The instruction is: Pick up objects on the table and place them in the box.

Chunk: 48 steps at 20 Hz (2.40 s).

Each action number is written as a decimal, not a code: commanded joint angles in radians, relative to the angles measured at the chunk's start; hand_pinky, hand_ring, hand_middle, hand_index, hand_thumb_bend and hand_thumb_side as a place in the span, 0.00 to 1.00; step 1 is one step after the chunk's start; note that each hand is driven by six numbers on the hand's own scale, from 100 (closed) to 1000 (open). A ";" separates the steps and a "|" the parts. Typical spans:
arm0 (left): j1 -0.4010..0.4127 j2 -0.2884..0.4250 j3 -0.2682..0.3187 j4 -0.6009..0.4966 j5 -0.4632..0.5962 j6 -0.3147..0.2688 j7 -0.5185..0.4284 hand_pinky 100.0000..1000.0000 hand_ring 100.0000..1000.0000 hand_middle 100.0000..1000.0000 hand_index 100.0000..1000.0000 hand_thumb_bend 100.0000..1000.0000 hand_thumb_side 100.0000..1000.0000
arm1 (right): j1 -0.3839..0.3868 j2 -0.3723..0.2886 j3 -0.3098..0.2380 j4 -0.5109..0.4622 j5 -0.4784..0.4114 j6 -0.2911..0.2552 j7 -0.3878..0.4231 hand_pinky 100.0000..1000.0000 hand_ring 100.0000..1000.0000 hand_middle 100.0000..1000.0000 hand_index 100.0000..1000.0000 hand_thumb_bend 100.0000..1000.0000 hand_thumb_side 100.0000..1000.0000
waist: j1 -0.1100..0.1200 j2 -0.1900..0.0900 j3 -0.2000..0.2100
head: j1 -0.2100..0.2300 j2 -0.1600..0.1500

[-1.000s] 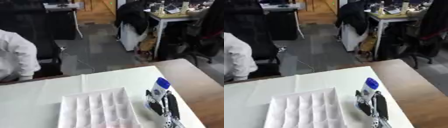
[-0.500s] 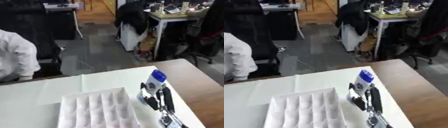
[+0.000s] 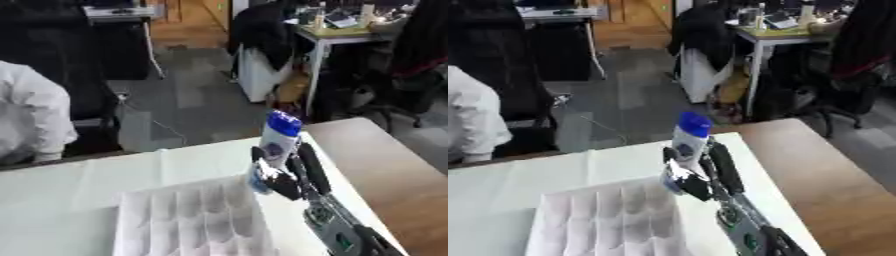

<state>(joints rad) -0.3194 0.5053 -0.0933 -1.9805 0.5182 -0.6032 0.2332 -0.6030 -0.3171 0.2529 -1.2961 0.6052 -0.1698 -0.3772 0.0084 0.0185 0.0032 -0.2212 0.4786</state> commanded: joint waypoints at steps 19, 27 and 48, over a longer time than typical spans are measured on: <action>-0.030 0.002 -0.002 -0.020 0.018 -0.003 -0.013 0.63 0.67 0.79 0.85 0.46 1.00 | -0.036 0.058 0.065 -0.019 -0.140 -0.024 0.140 0.00 0.00 0.00 0.26 0.00 0.72 | -0.001 -0.006 0.009 | -0.018 -0.013; -0.032 0.001 -0.002 -0.020 0.020 -0.003 -0.014 0.63 0.67 0.79 0.85 0.46 1.00 | -0.037 0.060 0.069 -0.016 -0.142 -0.026 0.149 0.00 0.00 0.00 0.30 0.00 0.75 | -0.002 -0.006 0.010 | -0.019 -0.012; -0.034 0.001 -0.003 -0.020 0.021 -0.003 -0.015 0.64 0.67 0.79 0.85 0.46 1.00 | -0.032 0.065 0.064 0.016 -0.113 -0.147 0.262 0.88 0.98 0.85 1.00 0.72 1.00 | -0.002 -0.006 0.010 | -0.019 -0.010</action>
<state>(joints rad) -0.3362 0.4984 -0.0992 -1.9805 0.5331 -0.6045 0.2200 -0.6186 -0.2461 0.3237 -1.2691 0.4946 -0.3172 -0.1192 0.0051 0.0199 0.0124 -0.2297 0.4785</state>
